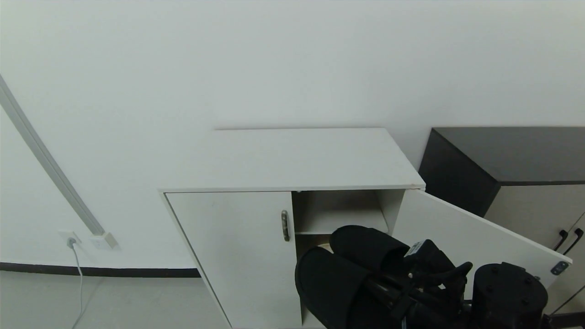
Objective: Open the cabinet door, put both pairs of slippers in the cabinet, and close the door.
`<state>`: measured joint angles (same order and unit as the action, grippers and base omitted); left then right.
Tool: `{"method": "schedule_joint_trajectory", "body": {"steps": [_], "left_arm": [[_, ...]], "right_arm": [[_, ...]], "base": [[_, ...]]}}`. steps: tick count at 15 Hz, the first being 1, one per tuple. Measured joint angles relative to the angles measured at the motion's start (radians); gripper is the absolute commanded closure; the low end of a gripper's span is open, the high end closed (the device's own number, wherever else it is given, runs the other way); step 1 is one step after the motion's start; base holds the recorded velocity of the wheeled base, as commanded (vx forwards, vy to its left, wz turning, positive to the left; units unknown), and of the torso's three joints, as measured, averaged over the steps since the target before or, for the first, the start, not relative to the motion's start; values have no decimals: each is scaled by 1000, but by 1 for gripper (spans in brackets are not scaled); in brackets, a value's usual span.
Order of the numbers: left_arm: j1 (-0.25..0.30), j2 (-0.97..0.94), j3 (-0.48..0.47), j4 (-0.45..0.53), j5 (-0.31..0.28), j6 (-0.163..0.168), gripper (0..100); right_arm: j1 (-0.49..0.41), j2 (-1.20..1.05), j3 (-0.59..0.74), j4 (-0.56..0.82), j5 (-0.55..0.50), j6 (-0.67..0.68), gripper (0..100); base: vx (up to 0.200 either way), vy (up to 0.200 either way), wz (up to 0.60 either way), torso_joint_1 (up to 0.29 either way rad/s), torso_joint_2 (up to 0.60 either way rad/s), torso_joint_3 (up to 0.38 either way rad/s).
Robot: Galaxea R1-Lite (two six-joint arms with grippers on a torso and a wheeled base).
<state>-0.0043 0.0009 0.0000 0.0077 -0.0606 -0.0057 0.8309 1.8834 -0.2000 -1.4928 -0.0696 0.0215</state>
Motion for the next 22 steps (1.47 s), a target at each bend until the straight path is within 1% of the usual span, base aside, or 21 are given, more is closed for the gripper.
{"method": "schedule_joint_trajectory", "body": {"steps": [3, 11, 17, 22], "left_arm": [[0, 0, 0, 0, -1, 0, 100], [-1, 0, 0, 0, -1, 0, 100], [0, 0, 0, 0, 0, 1, 100], [-1, 0, 0, 0, -1, 1, 100]], "right_arm": [[0, 20, 4, -24, -1, 0, 100], [0, 35, 5, -26, -1, 0, 100], [0, 37, 5, -25, -1, 0, 100], [0, 39, 11, -25, 0, 0, 100]], "base": [[0, 0, 0, -209, 536, 321], [0, 0, 0, -176, 500, 318], [0, 0, 0, -117, 463, 337], [0, 0, 0, -55, 441, 379]]}}
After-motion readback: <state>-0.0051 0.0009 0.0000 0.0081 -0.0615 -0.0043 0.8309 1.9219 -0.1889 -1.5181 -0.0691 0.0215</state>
